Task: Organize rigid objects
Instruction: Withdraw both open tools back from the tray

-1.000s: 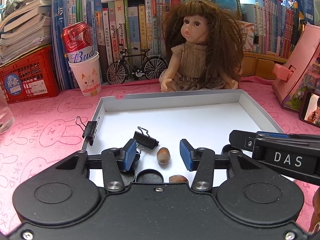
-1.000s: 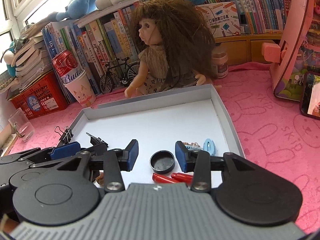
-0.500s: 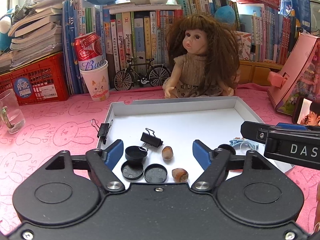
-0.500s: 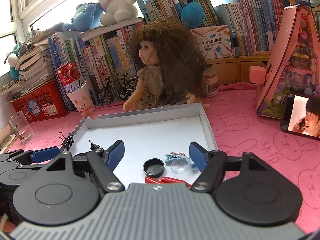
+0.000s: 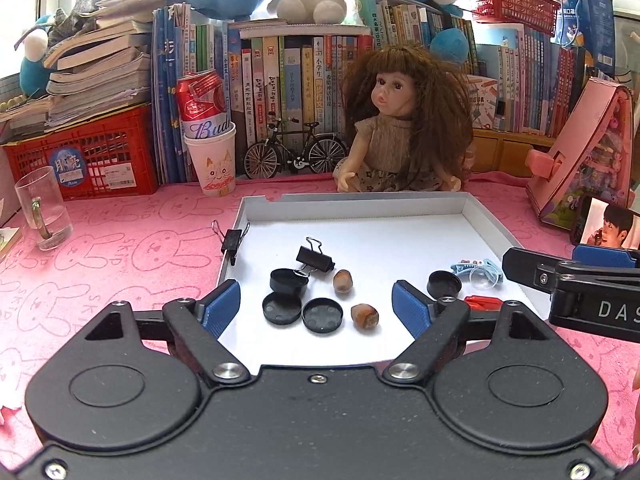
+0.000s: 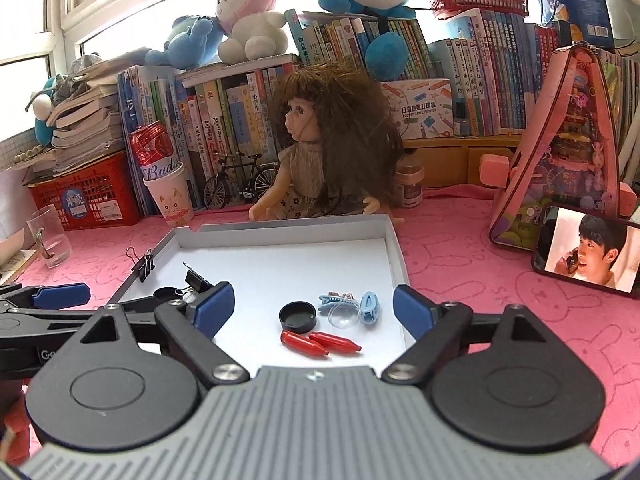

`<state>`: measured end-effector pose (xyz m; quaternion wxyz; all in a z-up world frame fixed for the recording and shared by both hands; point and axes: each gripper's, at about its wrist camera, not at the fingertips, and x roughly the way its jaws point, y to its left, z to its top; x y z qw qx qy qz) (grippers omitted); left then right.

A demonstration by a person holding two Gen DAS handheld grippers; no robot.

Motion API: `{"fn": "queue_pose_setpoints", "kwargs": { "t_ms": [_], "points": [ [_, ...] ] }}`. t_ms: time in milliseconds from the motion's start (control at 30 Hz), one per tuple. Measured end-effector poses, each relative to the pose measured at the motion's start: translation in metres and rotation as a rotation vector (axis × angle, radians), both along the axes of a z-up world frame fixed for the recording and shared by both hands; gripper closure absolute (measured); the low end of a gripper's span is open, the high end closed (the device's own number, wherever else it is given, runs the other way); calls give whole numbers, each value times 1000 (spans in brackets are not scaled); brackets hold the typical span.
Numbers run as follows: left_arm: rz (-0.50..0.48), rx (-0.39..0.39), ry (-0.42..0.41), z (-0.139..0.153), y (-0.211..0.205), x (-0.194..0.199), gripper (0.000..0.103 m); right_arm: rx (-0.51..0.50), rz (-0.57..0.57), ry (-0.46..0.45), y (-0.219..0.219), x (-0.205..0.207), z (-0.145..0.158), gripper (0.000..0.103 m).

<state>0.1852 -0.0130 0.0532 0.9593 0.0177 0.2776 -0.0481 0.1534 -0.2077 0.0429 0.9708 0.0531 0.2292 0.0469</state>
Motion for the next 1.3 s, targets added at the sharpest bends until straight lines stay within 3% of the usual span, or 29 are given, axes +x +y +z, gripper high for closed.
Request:
{"fn": "queue_pose_setpoints", "kwargs": {
  "t_ms": [167, 533, 1300],
  "points": [
    [5, 0, 5, -5, 3, -12, 20, -8, 1, -11, 1, -13, -3, 5],
    [21, -6, 28, -24, 7, -31, 19, -39, -8, 2, 7, -32, -25, 3],
    [56, 14, 74, -60, 13, -39, 18, -90, -30, 102, 10, -33, -60, 0]
  ]
}}
